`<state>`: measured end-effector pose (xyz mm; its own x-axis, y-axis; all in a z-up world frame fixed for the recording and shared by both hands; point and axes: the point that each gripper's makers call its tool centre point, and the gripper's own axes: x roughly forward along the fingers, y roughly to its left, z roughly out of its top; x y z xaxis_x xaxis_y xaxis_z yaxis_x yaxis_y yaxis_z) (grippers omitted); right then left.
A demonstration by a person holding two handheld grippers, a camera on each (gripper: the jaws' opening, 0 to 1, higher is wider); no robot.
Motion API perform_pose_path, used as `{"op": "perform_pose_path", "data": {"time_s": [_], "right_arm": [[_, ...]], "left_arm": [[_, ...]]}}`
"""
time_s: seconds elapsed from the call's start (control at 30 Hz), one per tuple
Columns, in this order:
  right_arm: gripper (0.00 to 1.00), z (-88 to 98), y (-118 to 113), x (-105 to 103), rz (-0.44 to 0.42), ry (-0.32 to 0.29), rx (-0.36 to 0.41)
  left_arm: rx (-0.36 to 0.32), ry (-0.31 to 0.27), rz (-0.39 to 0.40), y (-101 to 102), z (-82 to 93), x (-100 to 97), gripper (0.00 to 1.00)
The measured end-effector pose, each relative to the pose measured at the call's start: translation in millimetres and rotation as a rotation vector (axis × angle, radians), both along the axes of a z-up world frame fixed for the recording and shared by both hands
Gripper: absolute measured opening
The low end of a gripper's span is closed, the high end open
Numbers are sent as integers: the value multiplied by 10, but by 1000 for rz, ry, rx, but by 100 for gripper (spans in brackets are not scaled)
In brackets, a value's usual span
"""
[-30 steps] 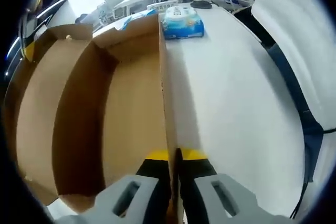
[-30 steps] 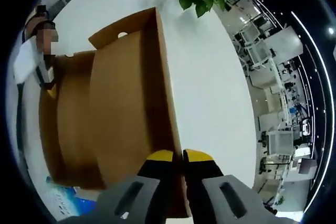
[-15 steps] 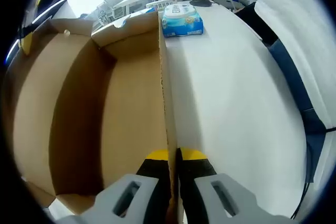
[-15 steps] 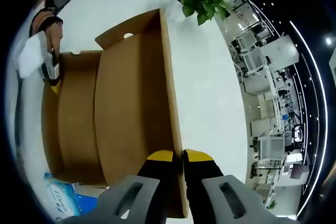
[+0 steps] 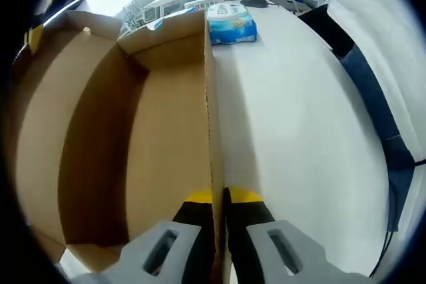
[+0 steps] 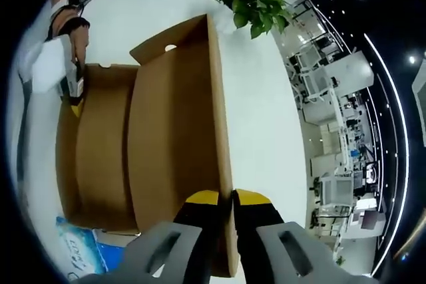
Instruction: Operate the shoe box by opening the lid, removing the specified soft item, and placing it in the target area until the item is outside and the box remains undamaged.
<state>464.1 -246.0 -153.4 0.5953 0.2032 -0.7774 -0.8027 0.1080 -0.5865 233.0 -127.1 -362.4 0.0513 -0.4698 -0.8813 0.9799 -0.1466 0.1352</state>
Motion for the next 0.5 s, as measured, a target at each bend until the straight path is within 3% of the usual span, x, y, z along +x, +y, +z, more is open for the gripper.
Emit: {"op": "perform_pose_path", "data": {"time_s": [0.2,0.27,0.5], "right_arm": [[4,24,-18,-53,-9,-11,12],[4,36,-18,-82,28,-33,-28],[4,51,-21,-111,12,-33,-3]], "left_arm": [[16,-8,-12,2,-47,-22,1],[21,-9,-12,4,-45,-21,1],[19,-8,-13,9,-44,-21,1]]}}
